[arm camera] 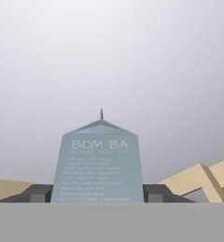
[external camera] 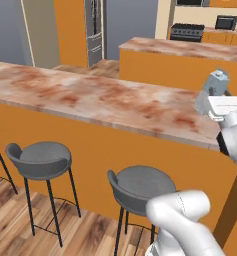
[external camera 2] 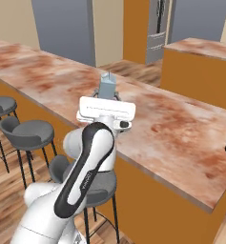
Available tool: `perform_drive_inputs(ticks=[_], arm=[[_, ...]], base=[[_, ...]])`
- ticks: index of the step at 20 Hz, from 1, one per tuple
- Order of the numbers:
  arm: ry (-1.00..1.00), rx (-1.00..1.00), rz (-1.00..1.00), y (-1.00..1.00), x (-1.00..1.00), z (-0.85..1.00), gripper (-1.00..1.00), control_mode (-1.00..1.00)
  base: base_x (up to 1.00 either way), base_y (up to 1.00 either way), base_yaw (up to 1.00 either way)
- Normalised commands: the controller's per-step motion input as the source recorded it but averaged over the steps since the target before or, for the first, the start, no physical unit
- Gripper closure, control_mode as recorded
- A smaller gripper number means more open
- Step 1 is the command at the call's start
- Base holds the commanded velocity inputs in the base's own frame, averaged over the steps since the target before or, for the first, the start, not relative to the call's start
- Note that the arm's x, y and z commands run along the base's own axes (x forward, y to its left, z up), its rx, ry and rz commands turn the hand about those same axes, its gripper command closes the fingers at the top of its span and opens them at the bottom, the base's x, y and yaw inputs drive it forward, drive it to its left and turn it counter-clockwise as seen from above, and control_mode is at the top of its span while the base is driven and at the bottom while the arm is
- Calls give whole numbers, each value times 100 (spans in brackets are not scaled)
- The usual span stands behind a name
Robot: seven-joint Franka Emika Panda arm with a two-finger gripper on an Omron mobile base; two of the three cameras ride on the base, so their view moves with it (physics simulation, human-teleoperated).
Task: Move the drinks to the dining counter.
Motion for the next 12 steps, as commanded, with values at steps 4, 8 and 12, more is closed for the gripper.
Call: perform_drive_inputs(ticks=[4,8,12], arm=[[-37,0,0,0,38,-23,100,-100],[-41,-4,-5,0,44,-14,100,-100],[-4,0,-21,-5,46,-1,100,-100]], base=[[0,0,0],[0,0,0],[0,0,0]])
